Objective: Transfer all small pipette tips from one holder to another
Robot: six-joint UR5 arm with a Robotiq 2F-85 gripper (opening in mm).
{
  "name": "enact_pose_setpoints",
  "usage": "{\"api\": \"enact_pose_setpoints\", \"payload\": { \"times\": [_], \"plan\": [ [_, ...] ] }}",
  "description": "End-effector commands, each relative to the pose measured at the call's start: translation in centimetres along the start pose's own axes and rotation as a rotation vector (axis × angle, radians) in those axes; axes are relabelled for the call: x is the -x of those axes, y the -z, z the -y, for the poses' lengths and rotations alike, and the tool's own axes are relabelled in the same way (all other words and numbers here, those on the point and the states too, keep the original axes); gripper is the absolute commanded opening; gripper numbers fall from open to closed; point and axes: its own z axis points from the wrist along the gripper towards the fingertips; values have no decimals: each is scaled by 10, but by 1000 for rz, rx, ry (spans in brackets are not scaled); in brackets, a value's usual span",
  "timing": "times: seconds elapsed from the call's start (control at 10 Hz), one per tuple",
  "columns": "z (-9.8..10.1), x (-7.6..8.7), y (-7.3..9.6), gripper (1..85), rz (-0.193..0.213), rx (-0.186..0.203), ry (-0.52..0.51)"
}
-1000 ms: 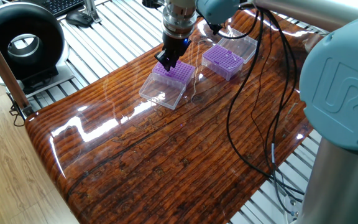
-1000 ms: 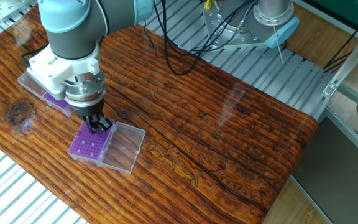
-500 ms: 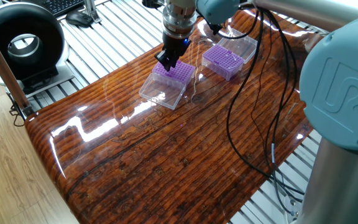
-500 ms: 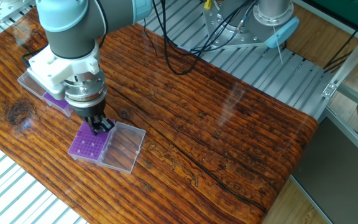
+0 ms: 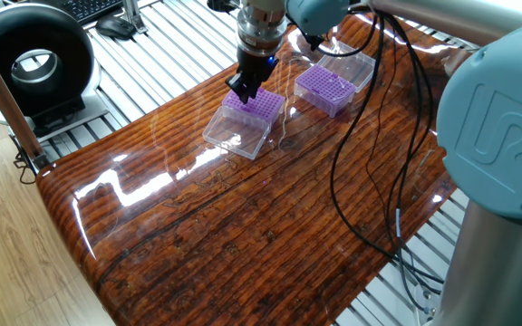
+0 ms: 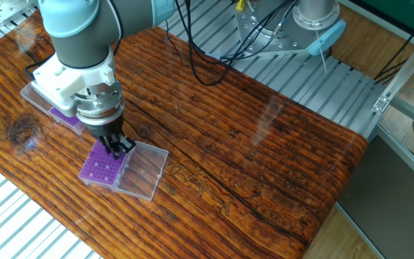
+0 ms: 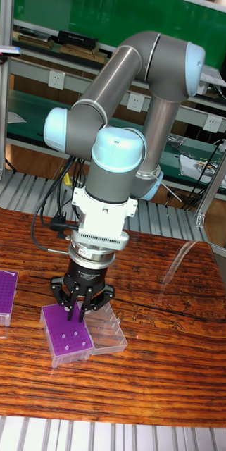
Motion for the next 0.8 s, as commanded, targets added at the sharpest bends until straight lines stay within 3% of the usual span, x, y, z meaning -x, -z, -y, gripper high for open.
{"api": "enact_pose_setpoints", "payload": {
  "times": [0.0,0.7],
  "plan": [
    [-4,10,1,263,10,21,3],
    [-13,28,-4,253,14,12,6]
  ]
}}
